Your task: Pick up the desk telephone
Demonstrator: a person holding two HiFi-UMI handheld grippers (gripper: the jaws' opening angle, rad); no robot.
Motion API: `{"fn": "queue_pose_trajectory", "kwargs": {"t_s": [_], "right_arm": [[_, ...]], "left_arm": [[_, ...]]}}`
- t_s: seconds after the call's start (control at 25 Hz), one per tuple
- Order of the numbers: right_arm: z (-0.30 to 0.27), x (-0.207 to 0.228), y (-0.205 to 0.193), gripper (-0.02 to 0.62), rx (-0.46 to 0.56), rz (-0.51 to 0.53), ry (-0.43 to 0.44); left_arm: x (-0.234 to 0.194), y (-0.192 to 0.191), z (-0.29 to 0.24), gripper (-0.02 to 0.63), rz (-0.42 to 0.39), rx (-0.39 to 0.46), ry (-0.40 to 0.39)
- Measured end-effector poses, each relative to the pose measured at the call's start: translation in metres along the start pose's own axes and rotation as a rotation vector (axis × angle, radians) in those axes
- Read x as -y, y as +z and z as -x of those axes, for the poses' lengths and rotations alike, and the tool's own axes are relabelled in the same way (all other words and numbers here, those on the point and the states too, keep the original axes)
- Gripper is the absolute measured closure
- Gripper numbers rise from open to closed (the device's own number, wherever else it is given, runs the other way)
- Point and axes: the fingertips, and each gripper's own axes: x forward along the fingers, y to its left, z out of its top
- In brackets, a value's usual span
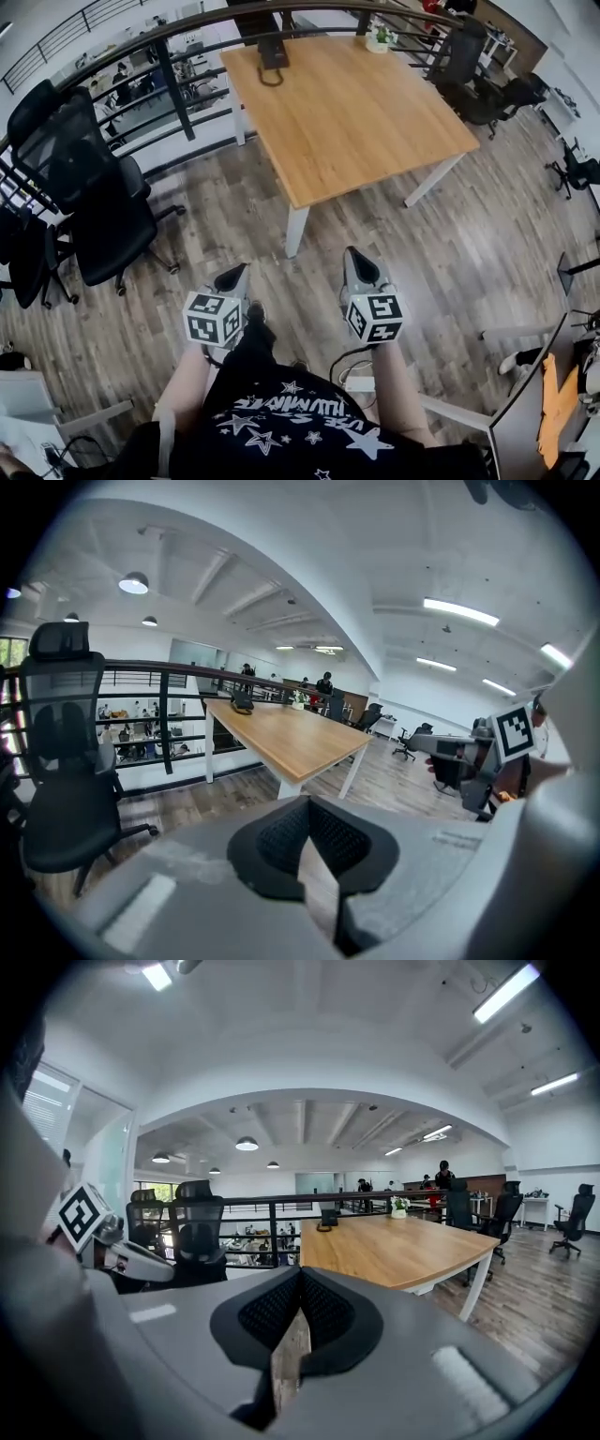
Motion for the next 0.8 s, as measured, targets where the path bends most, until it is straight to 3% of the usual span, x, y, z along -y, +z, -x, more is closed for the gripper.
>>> {"fn": "queue_pose_trajectory", "kwargs": {"t_s": [0.44, 0.8], "right_arm": [[-0.153, -0.01, 0.055, 0.594, -0.04, 0.038, -0.004], [-0.225, -0.01, 0.069, 0.594, -0.053, 0.036, -0.045]], "left_arm": [[-0.119, 0.088, -0.073, 0.604, 0.015, 0.013, -0.032], [-0.178, 0.107, -0.113, 0.604, 0.02, -0.01, -0.07]]}}
